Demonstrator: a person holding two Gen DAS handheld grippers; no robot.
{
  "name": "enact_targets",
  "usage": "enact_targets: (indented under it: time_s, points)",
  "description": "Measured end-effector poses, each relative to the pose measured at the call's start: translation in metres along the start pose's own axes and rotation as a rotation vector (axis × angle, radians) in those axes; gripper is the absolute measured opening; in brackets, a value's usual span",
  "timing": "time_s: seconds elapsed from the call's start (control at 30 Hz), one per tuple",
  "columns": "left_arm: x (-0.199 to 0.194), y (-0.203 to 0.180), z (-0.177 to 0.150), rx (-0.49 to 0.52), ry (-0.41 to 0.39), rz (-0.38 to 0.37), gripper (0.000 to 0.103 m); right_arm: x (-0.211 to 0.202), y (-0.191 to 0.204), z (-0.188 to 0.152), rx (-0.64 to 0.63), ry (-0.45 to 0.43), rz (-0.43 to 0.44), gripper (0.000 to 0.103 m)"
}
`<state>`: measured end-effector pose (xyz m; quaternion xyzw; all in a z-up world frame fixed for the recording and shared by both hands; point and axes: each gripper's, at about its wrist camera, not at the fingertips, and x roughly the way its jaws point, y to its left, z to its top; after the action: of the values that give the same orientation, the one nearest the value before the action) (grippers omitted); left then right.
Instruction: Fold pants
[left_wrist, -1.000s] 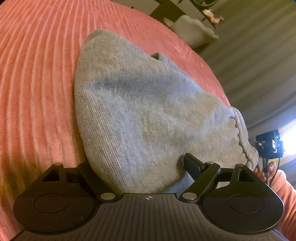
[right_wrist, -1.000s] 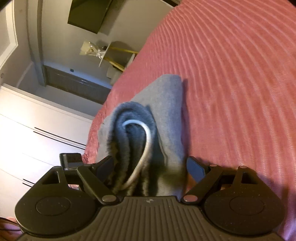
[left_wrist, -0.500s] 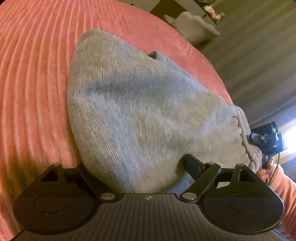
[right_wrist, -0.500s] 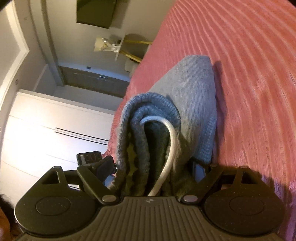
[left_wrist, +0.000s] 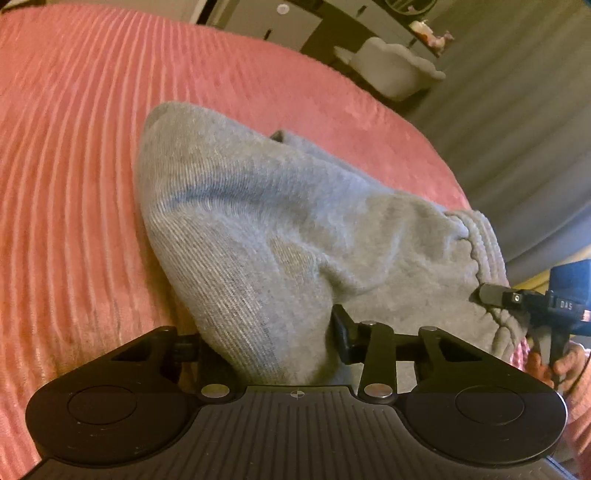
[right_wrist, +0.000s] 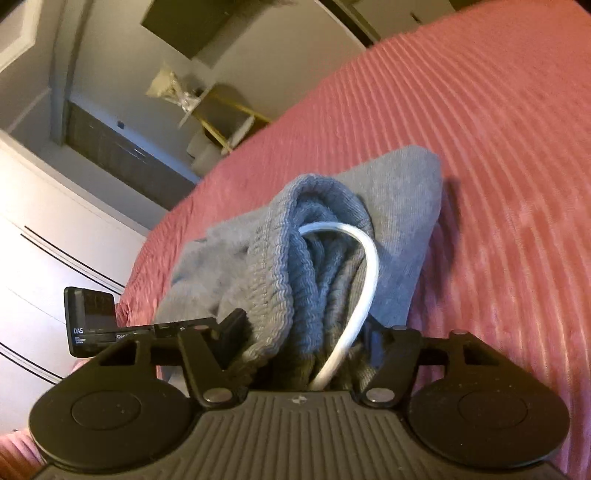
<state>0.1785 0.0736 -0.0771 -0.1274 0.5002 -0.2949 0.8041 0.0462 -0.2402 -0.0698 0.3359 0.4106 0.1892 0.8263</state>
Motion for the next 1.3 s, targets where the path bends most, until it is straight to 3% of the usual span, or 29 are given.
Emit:
enact_targets:
  time_s: [0.27, 0.47, 0.57, 0.67, 0.8, 1.1, 1.3]
  points:
    - [-0.02, -0.018, 0.023, -0.001, -0.068, -0.029, 0.034, -0.006, 0.03, 0.002, -0.034, -0.06, -0.047, 0.057]
    - [-0.03, -0.03, 0.059, 0.02, -0.157, -0.051, 0.024, 0.0, 0.053, 0.024, -0.095, -0.095, 0.006, 0.056]
    - [-0.027, -0.022, 0.076, -0.001, -0.162, -0.035, 0.024, 0.014, 0.062, 0.04, -0.116, -0.104, 0.007, 0.056]
    - [-0.017, -0.012, 0.076, 0.006, -0.123, 0.01, 0.024, 0.021, 0.059, 0.044, -0.111, -0.101, -0.023, 0.056]
    - [-0.016, 0.015, 0.069, -0.047, -0.118, -0.003, 0.024, 0.006, 0.043, 0.038, -0.081, -0.119, -0.023, 0.056]
    - [-0.026, 0.009, 0.082, -0.046, -0.194, 0.007, 0.022, 0.02, 0.066, 0.062, -0.139, -0.186, -0.026, 0.049]
    - [-0.016, 0.019, 0.087, -0.07, -0.25, 0.037, 0.022, 0.017, 0.051, 0.07, -0.144, -0.259, -0.04, 0.048]
